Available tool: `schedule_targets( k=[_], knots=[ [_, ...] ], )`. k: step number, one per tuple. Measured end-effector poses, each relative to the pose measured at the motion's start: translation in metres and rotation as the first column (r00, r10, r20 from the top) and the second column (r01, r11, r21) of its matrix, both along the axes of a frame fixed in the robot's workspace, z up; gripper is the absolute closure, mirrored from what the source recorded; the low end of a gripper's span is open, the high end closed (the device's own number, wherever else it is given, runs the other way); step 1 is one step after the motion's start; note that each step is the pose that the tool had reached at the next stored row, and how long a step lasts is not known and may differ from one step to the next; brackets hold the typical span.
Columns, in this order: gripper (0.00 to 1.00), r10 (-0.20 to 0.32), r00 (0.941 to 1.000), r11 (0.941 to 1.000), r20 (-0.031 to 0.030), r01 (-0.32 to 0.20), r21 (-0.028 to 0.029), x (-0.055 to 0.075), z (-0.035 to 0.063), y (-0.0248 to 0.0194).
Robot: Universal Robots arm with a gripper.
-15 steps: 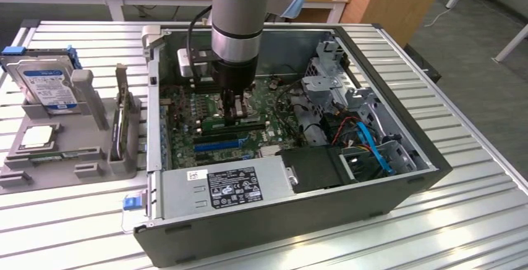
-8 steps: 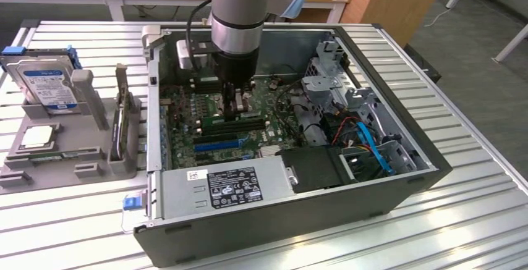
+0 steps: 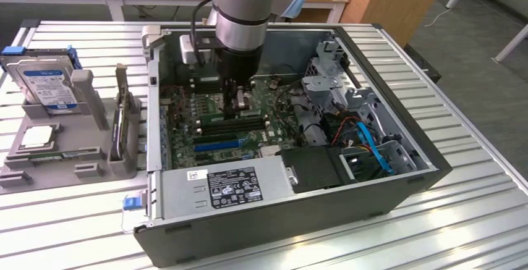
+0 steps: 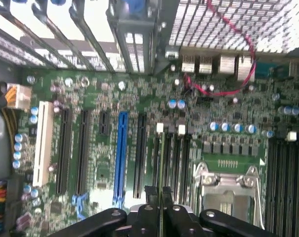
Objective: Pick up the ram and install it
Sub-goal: 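Insert the ram into the slot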
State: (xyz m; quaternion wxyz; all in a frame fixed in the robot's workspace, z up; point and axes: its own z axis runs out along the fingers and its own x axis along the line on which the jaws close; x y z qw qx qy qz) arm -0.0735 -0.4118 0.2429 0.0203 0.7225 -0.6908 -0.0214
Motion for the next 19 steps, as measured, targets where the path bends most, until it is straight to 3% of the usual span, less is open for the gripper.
schedule_targets(
  k=[1, 2, 10, 13, 19],
  knots=[
    [0.87, 0.000, 1.0000, 1.0000, -0.0078, 0.000, -0.0003, 0.0001, 0.0000, 0.0000],
    [0.87, 0.000, 1.0000, 1.0000, -0.0093, 0.000, -0.0005, 0.0000, 0.0001, 0.0000],
    [0.87, 0.000, 0.9999, 1.0000, -0.0117, 0.000, 0.0002, 0.0011, -0.0039, 0.0000],
    [0.87, -0.001, 0.9998, 1.0000, -0.0201, 0.001, 0.0000, 0.0012, -0.0045, 0.0000],
    [0.87, -0.001, 0.9998, 1.0000, -0.0201, 0.001, 0.0001, 0.0012, -0.0052, 0.0000]
  ],
)
